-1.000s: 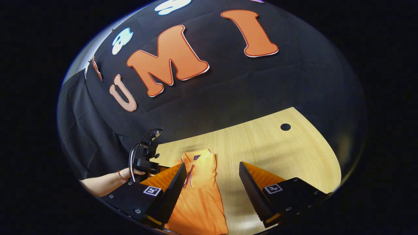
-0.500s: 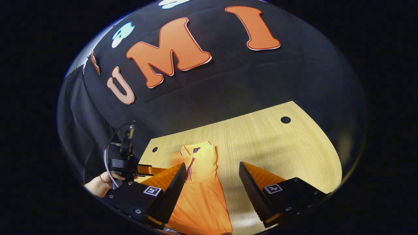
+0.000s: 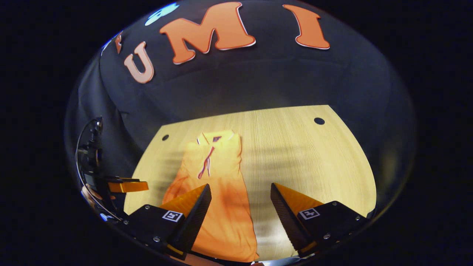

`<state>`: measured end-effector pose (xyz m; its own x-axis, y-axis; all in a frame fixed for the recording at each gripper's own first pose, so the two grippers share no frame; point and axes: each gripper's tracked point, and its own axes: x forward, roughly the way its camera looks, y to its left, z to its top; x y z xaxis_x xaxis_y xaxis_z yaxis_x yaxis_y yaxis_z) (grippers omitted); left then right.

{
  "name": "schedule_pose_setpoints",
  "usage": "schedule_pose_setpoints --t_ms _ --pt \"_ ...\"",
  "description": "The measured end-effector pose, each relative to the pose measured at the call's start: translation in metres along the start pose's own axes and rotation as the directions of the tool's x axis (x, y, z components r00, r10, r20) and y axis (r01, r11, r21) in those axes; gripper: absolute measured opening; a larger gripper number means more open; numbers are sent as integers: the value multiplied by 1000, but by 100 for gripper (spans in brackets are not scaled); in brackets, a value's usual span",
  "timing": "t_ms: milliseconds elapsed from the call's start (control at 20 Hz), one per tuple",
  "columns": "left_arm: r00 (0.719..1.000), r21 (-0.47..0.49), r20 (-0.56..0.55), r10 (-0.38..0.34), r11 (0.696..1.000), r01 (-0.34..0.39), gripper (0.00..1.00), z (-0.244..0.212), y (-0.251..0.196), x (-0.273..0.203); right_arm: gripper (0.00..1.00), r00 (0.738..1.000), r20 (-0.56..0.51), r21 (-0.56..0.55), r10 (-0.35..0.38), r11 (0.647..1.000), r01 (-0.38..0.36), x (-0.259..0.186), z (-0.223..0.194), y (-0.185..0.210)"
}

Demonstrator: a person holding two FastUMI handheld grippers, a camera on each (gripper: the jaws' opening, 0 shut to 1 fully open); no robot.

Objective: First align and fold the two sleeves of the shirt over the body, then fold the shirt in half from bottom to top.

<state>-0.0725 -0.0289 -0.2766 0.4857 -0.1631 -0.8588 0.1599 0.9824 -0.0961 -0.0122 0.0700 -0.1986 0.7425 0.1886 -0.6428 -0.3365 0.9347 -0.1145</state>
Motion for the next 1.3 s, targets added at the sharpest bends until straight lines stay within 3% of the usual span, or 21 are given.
schedule_pose_setpoints --t_ms 250,350,550,800,1150,1300 --pt "991 11 -111 79 997 -78 98 -94 34 -7 98 977 -203 -46 -68 997 60 -3 -105 -1" --pt "983 56 -133 126 991 -119 99 -121 45 -11 98 950 -298 -69 -96 995 79 -12 -153 -6" --pt "971 105 -204 128 989 -108 99 -174 37 -19 99 890 -441 -93 -118 992 85 -26 -220 -1" --pt "949 76 -275 153 988 -137 99 -211 38 0 99 839 -527 -94 -135 991 100 -22 -259 4" --pt "931 110 -295 213 976 -188 99 -231 44 23 99 801 -573 -125 -172 985 121 -4 -283 3" --pt "918 117 -312 244 969 -217 99 -234 50 30 99 799 -573 -144 -182 982 121 0 -283 5"
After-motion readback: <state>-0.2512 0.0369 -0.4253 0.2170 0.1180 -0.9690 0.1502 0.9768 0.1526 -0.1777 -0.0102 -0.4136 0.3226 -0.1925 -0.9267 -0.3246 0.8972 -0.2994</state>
